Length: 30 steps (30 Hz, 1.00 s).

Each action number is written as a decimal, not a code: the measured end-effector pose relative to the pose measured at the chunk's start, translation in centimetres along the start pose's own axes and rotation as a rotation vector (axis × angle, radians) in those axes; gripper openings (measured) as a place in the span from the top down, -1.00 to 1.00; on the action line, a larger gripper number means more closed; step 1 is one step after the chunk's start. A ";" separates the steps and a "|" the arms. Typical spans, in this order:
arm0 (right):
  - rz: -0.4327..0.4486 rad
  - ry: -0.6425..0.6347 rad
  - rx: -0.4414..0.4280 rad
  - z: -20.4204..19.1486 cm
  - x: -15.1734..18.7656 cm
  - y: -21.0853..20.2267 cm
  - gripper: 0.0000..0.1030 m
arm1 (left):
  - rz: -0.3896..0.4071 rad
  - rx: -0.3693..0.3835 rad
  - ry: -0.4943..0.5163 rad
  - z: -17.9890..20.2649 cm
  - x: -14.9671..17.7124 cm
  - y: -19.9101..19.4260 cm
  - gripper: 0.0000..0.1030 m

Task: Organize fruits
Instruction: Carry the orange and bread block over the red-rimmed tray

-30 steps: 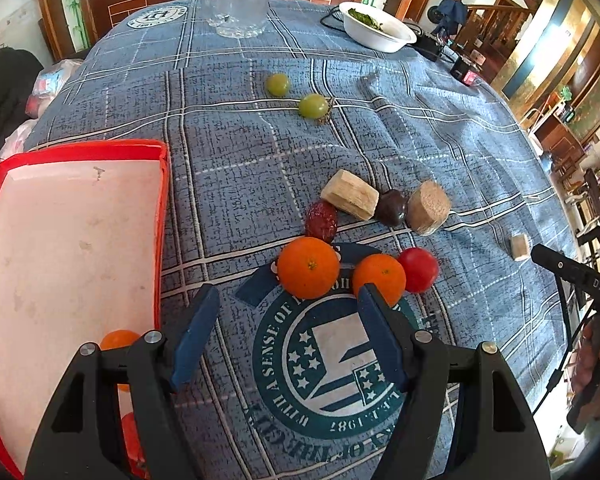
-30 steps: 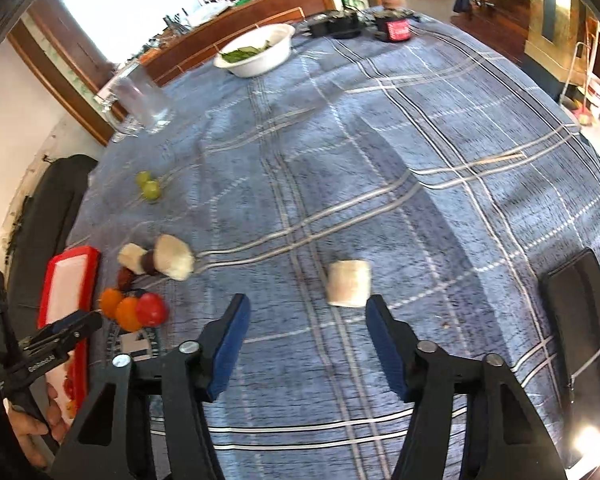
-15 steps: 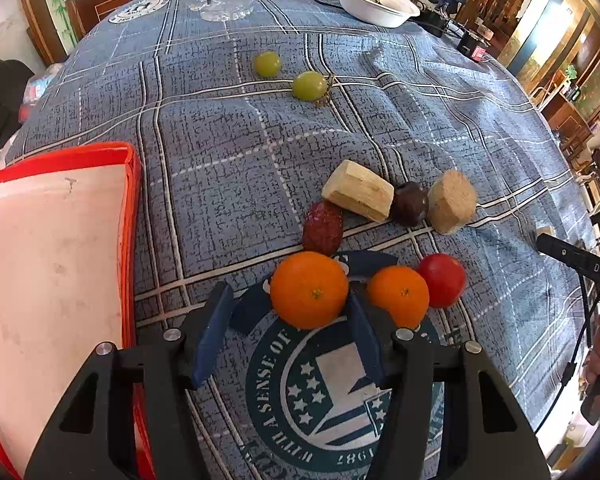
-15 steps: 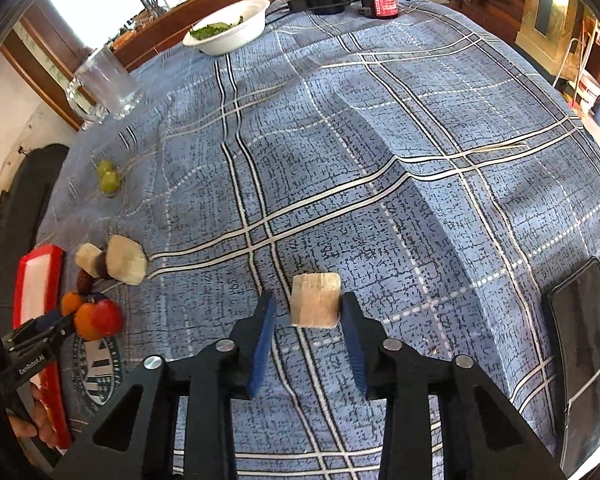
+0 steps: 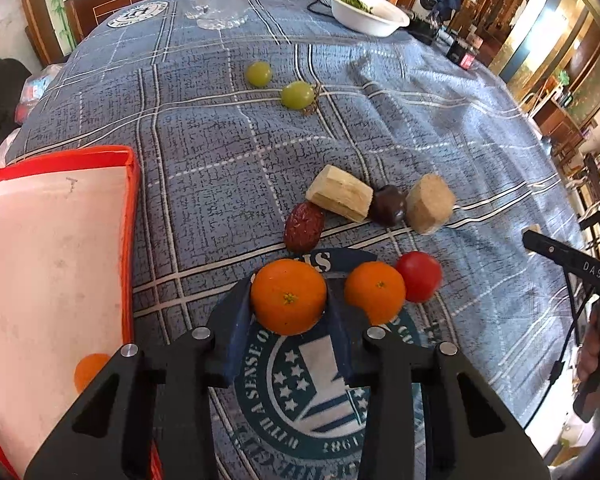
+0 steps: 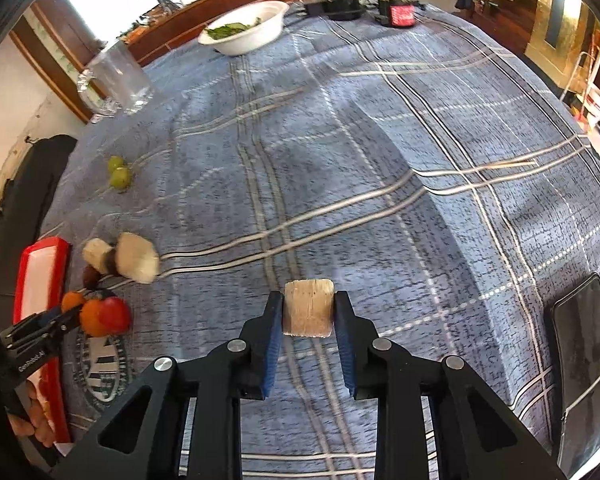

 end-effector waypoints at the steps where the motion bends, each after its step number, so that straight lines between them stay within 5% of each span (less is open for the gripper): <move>1: 0.003 -0.007 -0.014 -0.6 0.1 -0.3 0.49 | 0.011 0.010 -0.002 0.0 0.2 -0.6 0.35; 15: 0.007 -0.222 -0.116 -10.3 2.1 -1.8 0.50 | 0.081 0.058 -0.026 -0.2 2.1 -4.9 0.34; 30: -0.016 -0.279 -0.157 -13.7 3.5 -0.8 0.50 | 0.141 0.038 -0.144 -5.1 3.2 -8.0 0.34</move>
Point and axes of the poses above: each gripper's, at about its wrist camera, not at the fingertips, and y roughly the way its jaws point, z to its right, x to its underside, the point moved 7 cm from there along y, roughly the way its jaws point, and after that the axes turned 10 degrees about -z, right-handed, at the moved point
